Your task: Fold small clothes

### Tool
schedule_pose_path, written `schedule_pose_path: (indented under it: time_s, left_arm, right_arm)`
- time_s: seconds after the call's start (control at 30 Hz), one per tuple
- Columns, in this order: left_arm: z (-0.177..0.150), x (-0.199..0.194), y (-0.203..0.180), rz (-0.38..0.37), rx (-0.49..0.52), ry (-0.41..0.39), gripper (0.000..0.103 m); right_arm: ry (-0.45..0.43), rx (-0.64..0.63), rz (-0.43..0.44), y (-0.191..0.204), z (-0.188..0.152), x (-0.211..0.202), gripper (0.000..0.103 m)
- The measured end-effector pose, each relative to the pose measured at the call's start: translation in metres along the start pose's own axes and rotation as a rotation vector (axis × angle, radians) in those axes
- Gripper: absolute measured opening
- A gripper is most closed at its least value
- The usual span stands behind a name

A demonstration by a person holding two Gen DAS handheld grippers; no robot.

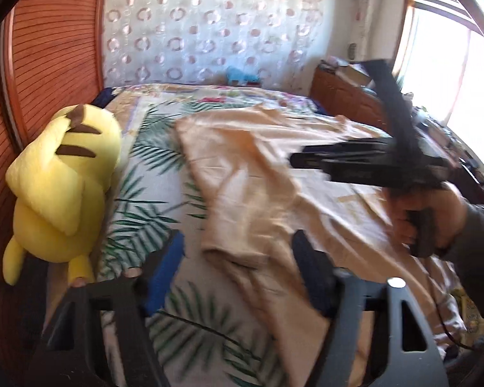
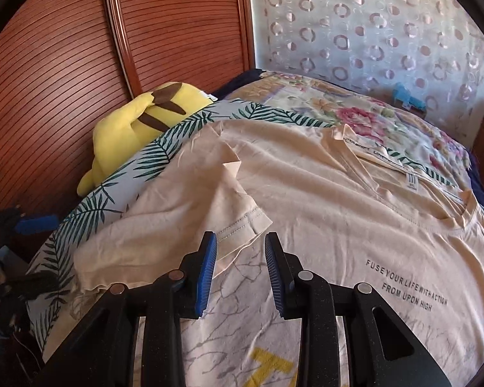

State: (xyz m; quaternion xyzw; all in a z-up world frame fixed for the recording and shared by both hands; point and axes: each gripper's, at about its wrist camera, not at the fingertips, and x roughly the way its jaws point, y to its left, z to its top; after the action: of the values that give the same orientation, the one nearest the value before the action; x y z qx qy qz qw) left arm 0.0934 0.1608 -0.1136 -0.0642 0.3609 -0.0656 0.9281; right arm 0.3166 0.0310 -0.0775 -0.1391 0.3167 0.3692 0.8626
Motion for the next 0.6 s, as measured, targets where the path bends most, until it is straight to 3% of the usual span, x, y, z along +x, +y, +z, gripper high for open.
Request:
schedule_pose_path:
  time_s: [0.13,0.27,0.37,0.6]
  left_arm:
    - [-0.004,0.013,-0.019,-0.039,0.063,0.038,0.034]
    - [-0.007,0.037,-0.027,0.016,0.11,0.102,0.034]
    - [-0.006,0.04,-0.026,0.049,0.117,0.102,0.034]
    - [-0.009,0.04,-0.022,0.09,0.122,0.101,0.031]
  right_arm:
    - [0.018,0.02,-0.014,-0.009,0.004,0.008,0.032]
    - [0.035,0.032,-0.018,-0.017,0.01,0.019,0.032]
    - [0.029,-0.009,-0.002,-0.014,0.009,0.02,0.032]
    - [0.031,-0.06,0.05,-0.004,0.008,0.022,0.015]
